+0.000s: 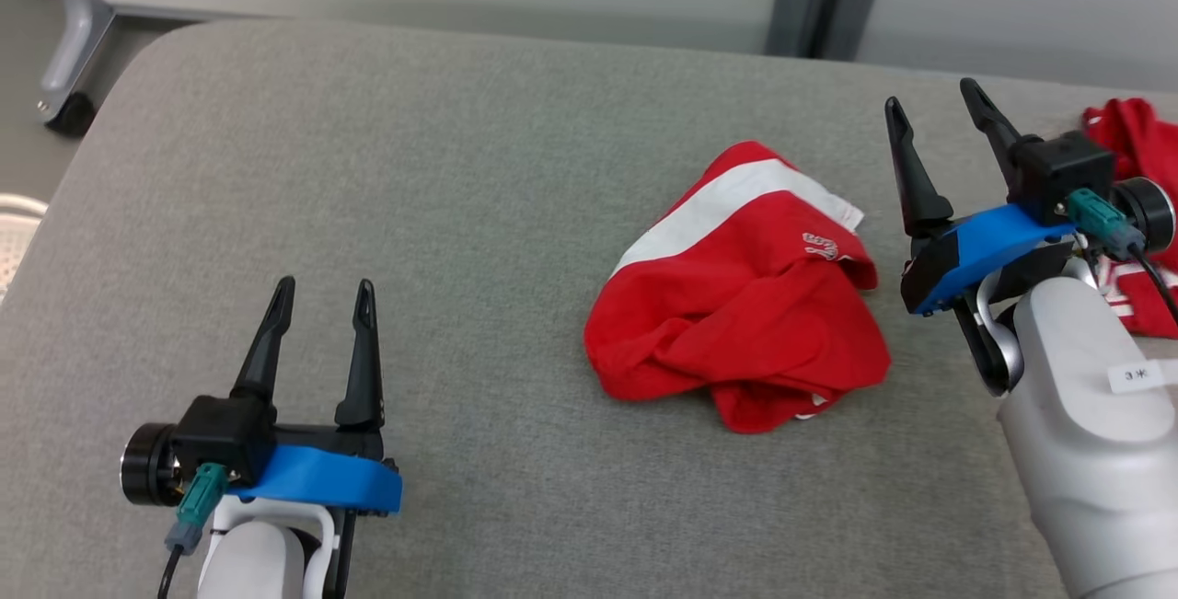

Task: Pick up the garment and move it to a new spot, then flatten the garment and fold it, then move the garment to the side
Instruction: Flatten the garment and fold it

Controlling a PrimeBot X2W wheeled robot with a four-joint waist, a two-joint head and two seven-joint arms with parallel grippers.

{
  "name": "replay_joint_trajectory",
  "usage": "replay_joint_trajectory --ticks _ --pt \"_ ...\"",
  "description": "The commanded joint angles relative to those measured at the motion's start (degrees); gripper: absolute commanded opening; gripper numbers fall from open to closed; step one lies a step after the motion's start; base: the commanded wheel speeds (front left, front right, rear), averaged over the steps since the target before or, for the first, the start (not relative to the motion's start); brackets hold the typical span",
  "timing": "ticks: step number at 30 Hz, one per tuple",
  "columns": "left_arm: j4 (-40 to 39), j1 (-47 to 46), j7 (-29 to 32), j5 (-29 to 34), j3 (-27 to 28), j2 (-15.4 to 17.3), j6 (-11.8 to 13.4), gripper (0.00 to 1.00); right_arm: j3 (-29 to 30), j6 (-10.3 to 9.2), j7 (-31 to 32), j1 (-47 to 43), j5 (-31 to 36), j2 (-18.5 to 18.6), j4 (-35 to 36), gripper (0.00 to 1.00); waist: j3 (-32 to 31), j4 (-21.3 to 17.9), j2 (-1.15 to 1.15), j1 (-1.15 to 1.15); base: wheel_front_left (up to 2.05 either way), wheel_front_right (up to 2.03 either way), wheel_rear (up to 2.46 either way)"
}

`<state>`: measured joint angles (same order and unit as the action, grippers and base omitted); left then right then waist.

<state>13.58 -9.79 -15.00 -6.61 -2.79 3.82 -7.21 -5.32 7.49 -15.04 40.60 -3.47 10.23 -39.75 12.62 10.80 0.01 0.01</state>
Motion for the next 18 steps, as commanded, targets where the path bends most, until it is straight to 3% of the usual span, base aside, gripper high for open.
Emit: replay_joint_trajectory --ticks 1,12,18 --pt "-0.23 -1.13 -0.24 -0.4 -0.25 -0.08 -0.41 1.0 -0.3 0.01 -0.15 1.38 0.41 0.66 -1.77 1.0 2.16 2.07 -0.01 -0.01 0.0 0.0 0.0" --pt "0.2 -3.7 -0.24 -1.29 -1.35 -0.56 -0.29 1.0 -0.62 0.01 0.13 7.3 2.92 1.49 -21.91 1.0 5.37 5.79 -0.01 -0.01 0.0 0.0 0.0" --pt "0.6 -3.74 -0.24 -1.37 -1.48 -0.71 -0.29 1.0 -2.14 0.01 0.9 7.74 4.19 0.83 -29.28 1.0 5.55 6.34 -0.01 -0.01 0.0 0.0 0.0"
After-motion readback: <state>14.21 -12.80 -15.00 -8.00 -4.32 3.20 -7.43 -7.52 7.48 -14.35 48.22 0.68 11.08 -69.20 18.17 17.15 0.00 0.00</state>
